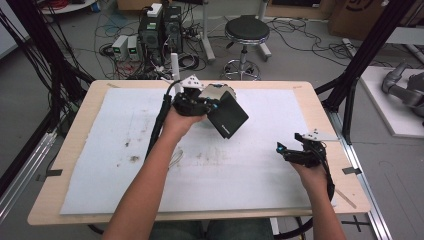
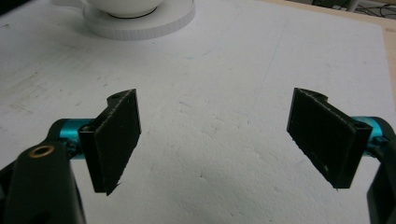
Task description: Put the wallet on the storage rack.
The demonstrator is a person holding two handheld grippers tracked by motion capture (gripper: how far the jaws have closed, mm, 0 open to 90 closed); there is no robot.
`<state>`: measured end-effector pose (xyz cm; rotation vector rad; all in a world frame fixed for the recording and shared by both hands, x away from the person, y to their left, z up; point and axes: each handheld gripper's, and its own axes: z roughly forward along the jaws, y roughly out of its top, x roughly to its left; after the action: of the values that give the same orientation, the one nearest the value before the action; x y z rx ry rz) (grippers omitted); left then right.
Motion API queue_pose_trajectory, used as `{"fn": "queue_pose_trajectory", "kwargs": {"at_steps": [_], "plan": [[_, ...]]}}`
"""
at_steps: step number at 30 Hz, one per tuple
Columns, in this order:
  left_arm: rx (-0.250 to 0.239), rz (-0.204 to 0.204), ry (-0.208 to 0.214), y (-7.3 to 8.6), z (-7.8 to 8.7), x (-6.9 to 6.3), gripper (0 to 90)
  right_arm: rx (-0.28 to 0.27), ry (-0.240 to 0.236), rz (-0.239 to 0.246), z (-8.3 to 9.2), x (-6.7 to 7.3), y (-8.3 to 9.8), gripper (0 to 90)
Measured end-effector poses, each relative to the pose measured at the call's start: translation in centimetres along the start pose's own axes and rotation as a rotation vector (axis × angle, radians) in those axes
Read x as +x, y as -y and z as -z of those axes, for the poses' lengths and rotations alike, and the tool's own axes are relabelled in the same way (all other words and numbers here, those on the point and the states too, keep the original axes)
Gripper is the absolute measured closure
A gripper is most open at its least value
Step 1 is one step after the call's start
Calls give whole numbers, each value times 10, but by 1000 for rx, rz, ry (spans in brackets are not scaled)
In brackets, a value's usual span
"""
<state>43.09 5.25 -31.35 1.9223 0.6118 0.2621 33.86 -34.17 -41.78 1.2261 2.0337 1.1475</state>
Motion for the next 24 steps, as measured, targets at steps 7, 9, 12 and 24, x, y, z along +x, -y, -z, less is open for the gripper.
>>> {"fn": "queue_pose_trajectory", "kwargs": {"at_steps": [7, 9, 12, 24], "plan": [[-10, -19, -79, -29, 13, 22, 821, 3, 1, -8, 0, -1, 1, 176], [-4, -22, -96, -32, 14, 26, 821, 5, -2, -5, -1, -1, 1, 176], [13, -22, -119, -36, 14, 33, 821, 6, -2, -3, -1, -1, 1, 176], [48, -16, -210, -33, -2, 54, 820, 4, -7, -6, -2, -1, 1, 176]]}}
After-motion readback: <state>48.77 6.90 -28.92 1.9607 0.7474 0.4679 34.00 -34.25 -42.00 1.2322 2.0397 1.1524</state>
